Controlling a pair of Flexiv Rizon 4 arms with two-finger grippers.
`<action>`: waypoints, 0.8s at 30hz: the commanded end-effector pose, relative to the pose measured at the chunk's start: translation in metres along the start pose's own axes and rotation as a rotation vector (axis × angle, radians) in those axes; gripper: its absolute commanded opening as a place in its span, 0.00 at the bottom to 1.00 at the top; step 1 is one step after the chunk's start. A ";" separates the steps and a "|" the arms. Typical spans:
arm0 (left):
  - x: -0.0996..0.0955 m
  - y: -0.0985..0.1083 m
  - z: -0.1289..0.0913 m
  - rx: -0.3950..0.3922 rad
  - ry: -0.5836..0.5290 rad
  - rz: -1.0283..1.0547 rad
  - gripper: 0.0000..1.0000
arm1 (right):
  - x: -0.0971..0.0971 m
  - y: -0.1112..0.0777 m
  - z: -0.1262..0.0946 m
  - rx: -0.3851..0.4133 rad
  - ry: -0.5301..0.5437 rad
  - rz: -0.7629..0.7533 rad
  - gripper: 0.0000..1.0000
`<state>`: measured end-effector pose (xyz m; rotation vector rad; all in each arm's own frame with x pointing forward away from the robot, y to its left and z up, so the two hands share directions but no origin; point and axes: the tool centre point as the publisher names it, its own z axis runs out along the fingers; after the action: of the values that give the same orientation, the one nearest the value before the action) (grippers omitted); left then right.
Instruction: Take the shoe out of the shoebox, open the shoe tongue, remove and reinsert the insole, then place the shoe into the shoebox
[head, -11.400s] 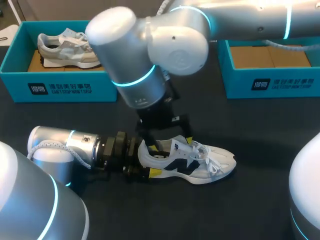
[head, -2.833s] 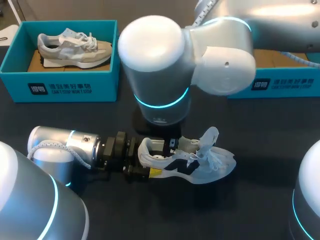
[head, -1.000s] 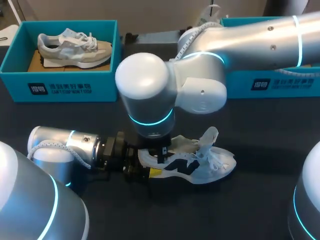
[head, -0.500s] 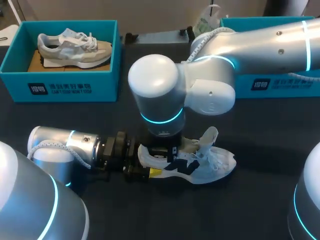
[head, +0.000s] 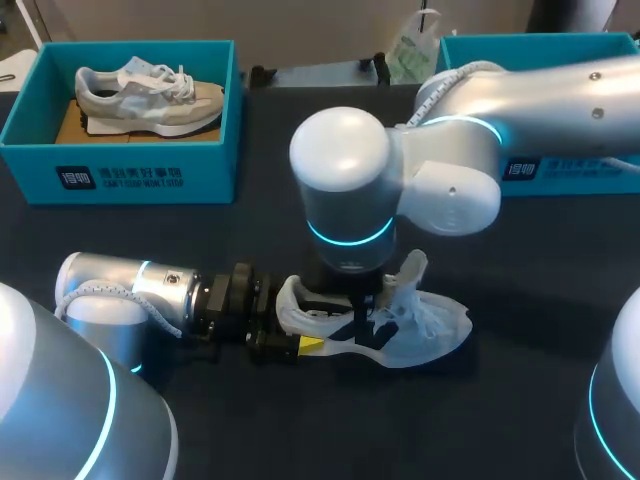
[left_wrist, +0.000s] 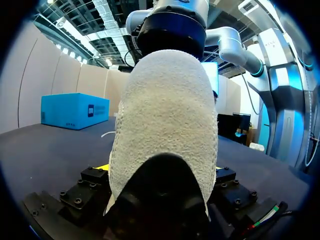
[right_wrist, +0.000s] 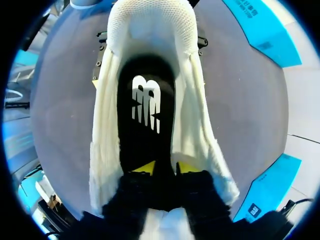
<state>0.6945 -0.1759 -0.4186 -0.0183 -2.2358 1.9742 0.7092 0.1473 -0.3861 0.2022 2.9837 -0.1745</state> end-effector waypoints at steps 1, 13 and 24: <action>0.000 0.001 0.000 0.000 -0.003 0.000 0.00 | 0.000 -0.006 0.003 -0.009 0.008 0.000 0.39; 0.000 0.001 0.000 0.000 -0.003 0.000 0.00 | 0.001 -0.003 0.028 -0.015 0.120 -0.001 0.43; 0.000 0.001 0.000 0.000 -0.003 0.000 0.00 | 0.018 0.000 0.036 0.001 0.247 -0.027 0.44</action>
<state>0.6942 -0.1758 -0.4194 -0.0193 -2.2369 1.9734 0.6980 0.1410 -0.4095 0.2048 3.2090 -0.1566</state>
